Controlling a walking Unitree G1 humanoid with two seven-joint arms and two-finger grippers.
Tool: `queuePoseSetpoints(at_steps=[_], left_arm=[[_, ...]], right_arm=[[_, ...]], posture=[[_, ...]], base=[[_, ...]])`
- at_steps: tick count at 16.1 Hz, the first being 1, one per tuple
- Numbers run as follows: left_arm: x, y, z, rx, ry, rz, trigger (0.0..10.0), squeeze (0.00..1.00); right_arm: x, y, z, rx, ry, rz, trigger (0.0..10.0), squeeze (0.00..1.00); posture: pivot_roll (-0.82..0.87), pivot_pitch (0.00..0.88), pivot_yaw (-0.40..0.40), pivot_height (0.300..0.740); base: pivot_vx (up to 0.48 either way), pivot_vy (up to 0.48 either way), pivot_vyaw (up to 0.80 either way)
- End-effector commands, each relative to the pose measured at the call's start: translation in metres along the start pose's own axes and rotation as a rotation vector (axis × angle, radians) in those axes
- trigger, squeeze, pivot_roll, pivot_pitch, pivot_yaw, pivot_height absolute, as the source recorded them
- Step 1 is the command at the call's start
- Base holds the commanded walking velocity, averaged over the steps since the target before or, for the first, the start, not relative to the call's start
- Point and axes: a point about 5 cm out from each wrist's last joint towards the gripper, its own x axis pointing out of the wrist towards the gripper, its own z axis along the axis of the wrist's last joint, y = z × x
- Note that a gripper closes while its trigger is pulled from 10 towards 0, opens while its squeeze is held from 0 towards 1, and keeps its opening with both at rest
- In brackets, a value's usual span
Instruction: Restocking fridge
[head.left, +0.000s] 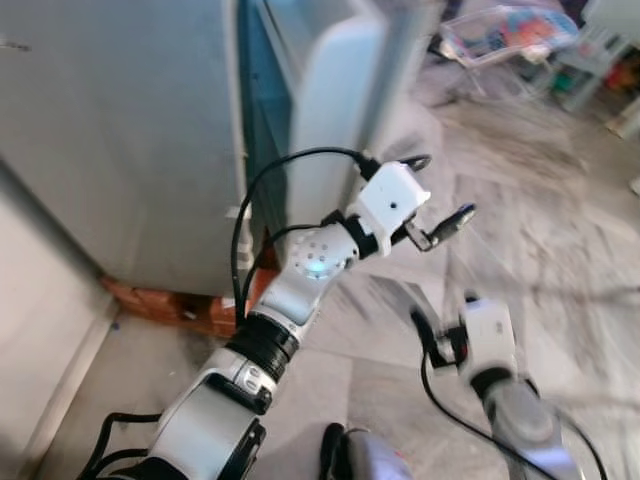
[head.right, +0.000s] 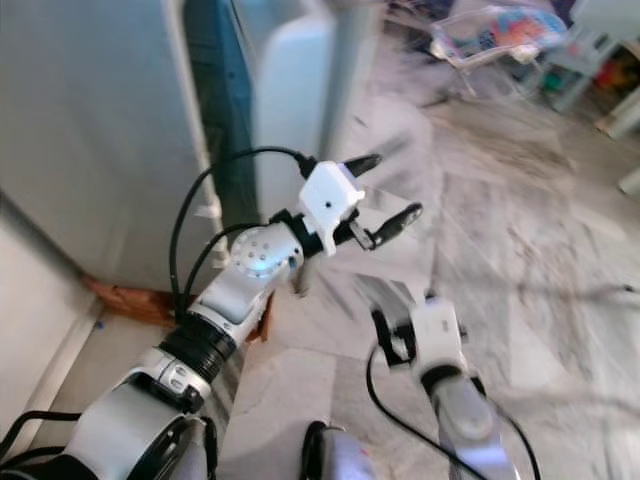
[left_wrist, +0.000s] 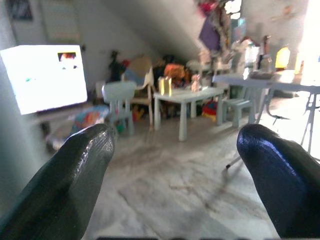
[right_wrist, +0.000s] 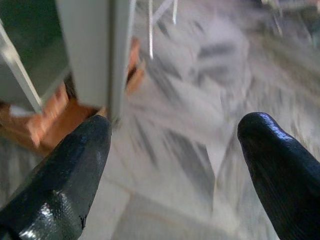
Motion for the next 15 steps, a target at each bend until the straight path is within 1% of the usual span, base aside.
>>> queuePoseSetpoints(at_steps=[1, 2, 3, 4, 5, 6, 7, 8, 9, 10, 13, 14, 15], left_arm=[[-0.005, 0.0, -0.017, -0.042, 0.05, 0.057, 10.0, 0.0], [-0.019, 0.019, -0.024, -0.036, 0.097, 0.13, 10.0, 0.0], [-0.034, 0.032, -0.028, -0.04, 0.134, 0.183, 10.0, 0.0], [-0.044, 0.039, -0.031, -0.038, 0.151, 0.203, 10.0, 0.0], [-0.061, 0.048, -0.039, -0.031, 0.191, 0.246, 10.0, 0.0], [-0.087, 0.056, -0.052, -0.051, 0.246, 0.318, 10.0, 0.0], [-0.096, 0.056, -0.056, -0.066, 0.247, 0.335, 10.0, 0.0], [-0.119, 0.051, -0.064, -0.081, 0.27, 0.384, 10.0, 0.0], [-0.133, 0.046, -0.068, -0.108, 0.285, 0.423, 10.0, 0.0], [-0.142, 0.043, -0.071, -0.121, 0.299, 0.453, 10.0, 0.0], [-0.142, 0.043, -0.071, -0.121, 0.299, 0.453, 10.0, 0.0], [-0.147, 0.041, -0.072, -0.129, 0.31, 0.464, 10.0, 0.0], [-0.181, 0.04, -0.079, -0.124, 0.382, 0.511, 10.0, 0.0]], right_arm=[[-0.001, -0.006, -0.002, 0.004, 0.013, -0.015, 10.0, 0.0], [0.0, -0.005, -0.002, 0.007, 0.013, -0.01, 10.0, 0.0], [0.001, -0.005, -0.002, 0.008, 0.014, -0.006, 10.0, 0.0], [0.001, -0.004, -0.003, 0.009, 0.014, -0.003, 10.0, 0.0], [0.001, -0.003, -0.003, 0.01, 0.014, 0.001, 10.0, 0.0], [0.003, -0.003, -0.002, 0.009, 0.01, 0.007, 10.0, 0.0], [0.004, -0.003, -0.002, 0.008, 0.008, 0.008, 10.0, 0.0], [0.005, -0.003, 0.0, 0.01, -0.002, 0.005, 10.0, 0.0], [0.006, -0.003, 0.003, 0.011, -0.012, 0.0, 10.0, 0.0], [0.007, -0.004, 0.005, 0.011, -0.018, -0.006, 10.0, 0.0], [0.007, -0.004, 0.005, 0.011, -0.018, -0.006, 10.0, 0.0], [0.008, -0.004, 0.006, 0.013, -0.023, -0.009, 10.0, 0.0], [0.015, -0.003, 0.011, 0.016, -0.038, -0.004, 10.0, 0.0]], posture=[[0.0, 0.151, -0.115, 0.74], [0.0, 0.149, -0.116, 0.74], [0.0, 0.149, -0.116, 0.74], [0.01, 0.145, -0.117, 0.74], [0.02, 0.14, -0.113, 0.74], [0.02, 0.14, -0.113, 0.74], [0.02, 0.135, -0.108, 0.74], [0.02, 0.13, -0.1, 0.74], [0.02, 0.13, -0.1, 0.74], [0.02, 0.129, -0.104, 0.74], [0.02, 0.129, -0.104, 0.74], [0.02, 0.129, -0.105, 0.74], [0.04, 0.131, -0.111, 0.74]], base=[[0.0, 0.0, 0.0], [0.0, 0.0, 0.0], [0.0, 0.0, 0.0], [0.0, 0.0, 0.0], [0.0, 0.0, 0.0], [0.0, 0.0, 0.0], [0.0, 0.0, 0.0], [0.0, 0.0, 0.0], [0.0, 0.0, 0.0], [0.0, -0.24, 0.0], [0.0, -0.24, 0.0], [0.0, -0.472, 0.0], [0.0, -0.472, 0.0]])
